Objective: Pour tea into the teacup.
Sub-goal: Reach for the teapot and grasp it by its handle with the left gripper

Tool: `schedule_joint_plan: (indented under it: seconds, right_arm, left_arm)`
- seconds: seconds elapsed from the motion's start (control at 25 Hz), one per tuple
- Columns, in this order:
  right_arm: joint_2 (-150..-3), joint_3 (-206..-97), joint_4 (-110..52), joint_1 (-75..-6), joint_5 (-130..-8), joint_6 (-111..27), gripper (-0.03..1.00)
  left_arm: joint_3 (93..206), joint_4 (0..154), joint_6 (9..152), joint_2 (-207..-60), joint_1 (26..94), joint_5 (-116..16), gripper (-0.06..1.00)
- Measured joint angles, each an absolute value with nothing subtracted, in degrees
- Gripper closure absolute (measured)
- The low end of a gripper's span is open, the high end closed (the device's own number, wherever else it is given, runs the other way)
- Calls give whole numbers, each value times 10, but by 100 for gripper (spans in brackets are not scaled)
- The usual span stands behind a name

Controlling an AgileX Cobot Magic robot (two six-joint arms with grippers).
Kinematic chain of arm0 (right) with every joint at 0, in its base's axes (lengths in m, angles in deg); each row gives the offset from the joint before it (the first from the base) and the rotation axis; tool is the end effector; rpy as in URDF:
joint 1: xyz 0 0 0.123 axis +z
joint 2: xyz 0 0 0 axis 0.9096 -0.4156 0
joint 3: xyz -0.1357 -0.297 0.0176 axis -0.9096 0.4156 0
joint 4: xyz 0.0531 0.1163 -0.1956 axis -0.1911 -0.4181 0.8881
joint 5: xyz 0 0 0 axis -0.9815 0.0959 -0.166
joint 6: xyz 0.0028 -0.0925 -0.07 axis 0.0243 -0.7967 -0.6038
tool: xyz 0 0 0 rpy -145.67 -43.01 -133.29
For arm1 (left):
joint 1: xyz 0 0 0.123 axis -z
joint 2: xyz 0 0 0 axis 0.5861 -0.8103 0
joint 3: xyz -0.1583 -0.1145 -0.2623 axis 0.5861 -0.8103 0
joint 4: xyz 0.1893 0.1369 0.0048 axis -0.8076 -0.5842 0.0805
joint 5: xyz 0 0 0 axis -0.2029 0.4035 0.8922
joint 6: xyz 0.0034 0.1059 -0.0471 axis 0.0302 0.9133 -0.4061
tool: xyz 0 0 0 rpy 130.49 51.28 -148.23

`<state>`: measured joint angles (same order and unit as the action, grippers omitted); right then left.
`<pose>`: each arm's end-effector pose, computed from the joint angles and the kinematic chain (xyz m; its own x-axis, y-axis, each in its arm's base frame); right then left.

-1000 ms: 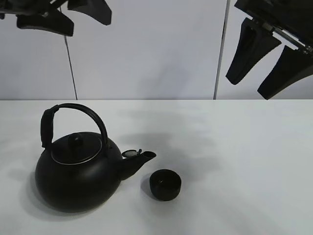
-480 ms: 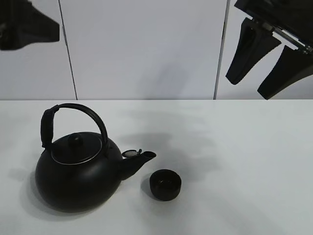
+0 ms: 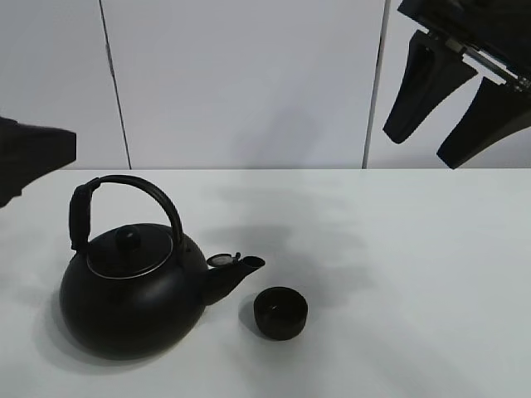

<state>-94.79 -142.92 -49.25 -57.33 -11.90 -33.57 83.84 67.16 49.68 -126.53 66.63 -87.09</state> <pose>0.2877 0.0915 0.3092 -0.9586 -0.1722 -0.2269 -0.2548 0.8747 0.4123 0.1678 -0.0952 0.2530 -0.2047 0.1318 -0.9699 0.4838 0.8750 0.0168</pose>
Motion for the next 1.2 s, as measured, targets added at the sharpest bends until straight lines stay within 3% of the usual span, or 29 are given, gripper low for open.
schedule_joint_plan:
  seconds: [0.64,1.2]
  right_arm:
    - [-948,-1429,-491,-573,-115,-336,54]
    - [-948,-1429,-491,-573,-115,-337,54]
  left_arm:
    - [812,717,499,-1500,666,-1156,49]
    - [817,706,499,-1598,666,-1189,49]
